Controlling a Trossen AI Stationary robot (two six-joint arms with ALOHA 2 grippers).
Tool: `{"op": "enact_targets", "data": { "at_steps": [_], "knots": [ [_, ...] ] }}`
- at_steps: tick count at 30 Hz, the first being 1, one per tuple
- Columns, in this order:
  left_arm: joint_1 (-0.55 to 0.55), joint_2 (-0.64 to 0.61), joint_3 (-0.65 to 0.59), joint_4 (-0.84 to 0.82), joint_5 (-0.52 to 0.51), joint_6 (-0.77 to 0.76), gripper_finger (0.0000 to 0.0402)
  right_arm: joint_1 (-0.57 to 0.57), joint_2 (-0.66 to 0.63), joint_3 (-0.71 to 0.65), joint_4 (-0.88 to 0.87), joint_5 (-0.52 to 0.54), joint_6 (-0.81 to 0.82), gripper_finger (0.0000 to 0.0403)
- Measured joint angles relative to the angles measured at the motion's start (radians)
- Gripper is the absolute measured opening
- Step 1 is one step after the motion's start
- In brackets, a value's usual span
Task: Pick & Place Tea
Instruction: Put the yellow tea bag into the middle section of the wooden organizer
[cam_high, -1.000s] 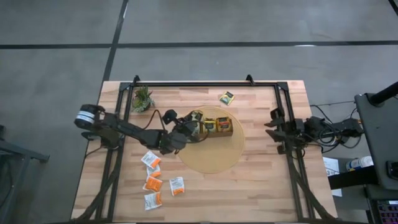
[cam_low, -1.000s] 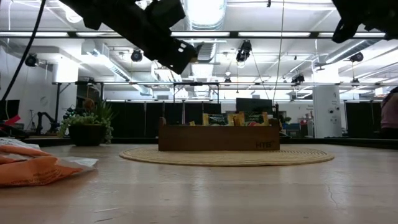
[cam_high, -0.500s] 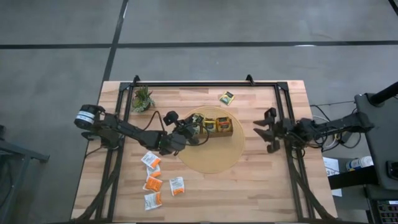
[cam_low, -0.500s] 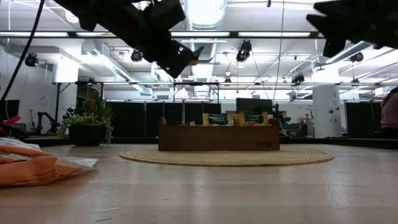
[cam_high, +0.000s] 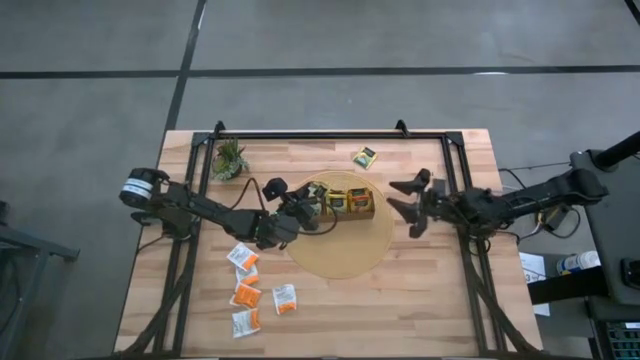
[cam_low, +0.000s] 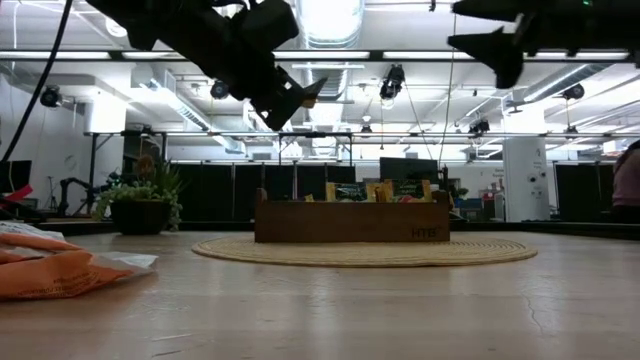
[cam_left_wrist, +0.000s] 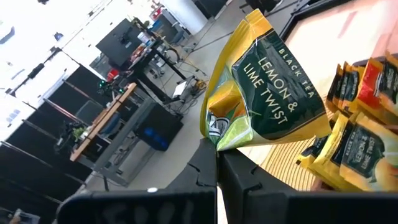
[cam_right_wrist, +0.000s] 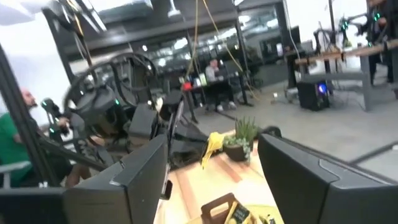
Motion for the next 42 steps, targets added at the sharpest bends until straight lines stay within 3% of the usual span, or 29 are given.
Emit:
{"op": "enact_targets", "data": {
  "at_steps": [8, 17, 24, 30, 39, 42],
  "knots": [
    [0.002, 0.000, -0.005, 0.010, -0.078, 0.013, 0.0000, -0.001, 0.327, 0.193, -0.007, 0.079, -0.033, 0.0242],
    [0.001, 0.000, -0.004, 0.038, -0.080, -0.062, 0.0000, -0.037, 0.610, 0.390, -0.005, 0.103, 0.012, 0.0227],
    [-0.003, 0.000, 0.002, 0.039, -0.046, -0.141, 0.0000, -0.070, 0.715, 0.443, 0.004, 0.088, 0.043, 0.0224],
    [-0.005, 0.000, 0.003, 0.075, 0.042, -0.153, 0.0000, -0.082, 0.779, 0.486, 0.004, 0.087, 0.061, 0.0224],
    [-0.005, 0.000, 0.003, 0.082, 0.066, -0.159, 0.0000, -0.083, 0.838, 0.547, 0.002, 0.031, 0.056, 0.0222],
    [-0.006, 0.000, 0.003, 0.088, 0.070, -0.161, 0.0000, -0.084, 0.845, 0.553, -0.001, 0.019, 0.055, 0.0205]
  ]
}}
